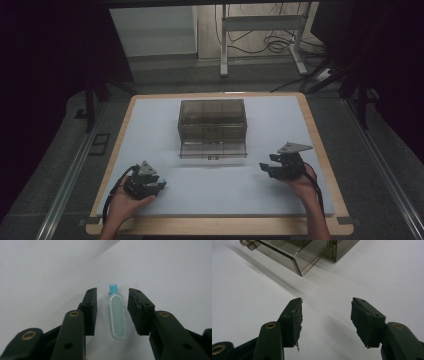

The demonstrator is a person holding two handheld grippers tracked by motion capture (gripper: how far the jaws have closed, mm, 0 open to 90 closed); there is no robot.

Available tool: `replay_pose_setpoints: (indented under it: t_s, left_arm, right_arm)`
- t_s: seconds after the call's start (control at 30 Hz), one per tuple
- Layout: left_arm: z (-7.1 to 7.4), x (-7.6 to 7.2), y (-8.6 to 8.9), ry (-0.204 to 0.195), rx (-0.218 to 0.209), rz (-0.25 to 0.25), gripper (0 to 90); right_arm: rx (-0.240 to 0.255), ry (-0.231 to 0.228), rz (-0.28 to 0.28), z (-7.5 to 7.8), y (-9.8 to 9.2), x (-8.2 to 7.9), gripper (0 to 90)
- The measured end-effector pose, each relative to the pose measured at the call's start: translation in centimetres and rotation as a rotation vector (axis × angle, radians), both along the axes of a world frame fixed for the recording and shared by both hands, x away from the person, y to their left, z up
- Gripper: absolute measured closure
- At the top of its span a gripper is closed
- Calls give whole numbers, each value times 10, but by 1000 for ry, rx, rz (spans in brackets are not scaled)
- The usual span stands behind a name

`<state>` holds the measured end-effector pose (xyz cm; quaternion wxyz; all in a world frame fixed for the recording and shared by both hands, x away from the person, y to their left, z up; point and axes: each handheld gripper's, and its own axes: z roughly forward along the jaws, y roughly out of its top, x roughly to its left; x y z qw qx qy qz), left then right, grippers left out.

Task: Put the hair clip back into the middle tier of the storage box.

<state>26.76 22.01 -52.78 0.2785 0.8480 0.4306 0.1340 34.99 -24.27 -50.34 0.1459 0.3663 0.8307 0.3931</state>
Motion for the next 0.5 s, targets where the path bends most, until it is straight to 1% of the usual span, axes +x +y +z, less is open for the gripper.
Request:
replay_pose_setpoints:
  t_s: [0.07, 0.27, 0.4, 0.5]
  left_arm:
    - [-1, 0, 0, 3, 9, 0, 635]
    - [-2, 0, 0, 13, -2, -15, 757]
    - [-1, 0, 0, 11, -1, -19, 771]
    - [0, -1, 0, 3, -9, -20, 772]
  right_arm:
    - [0, 0, 0, 0, 0, 0, 414]
    - [0, -5, -2, 0, 0, 0, 414]
    - [1, -7, -1, 0, 0, 0, 414]
    - [2, -7, -1, 0, 0, 0, 414]
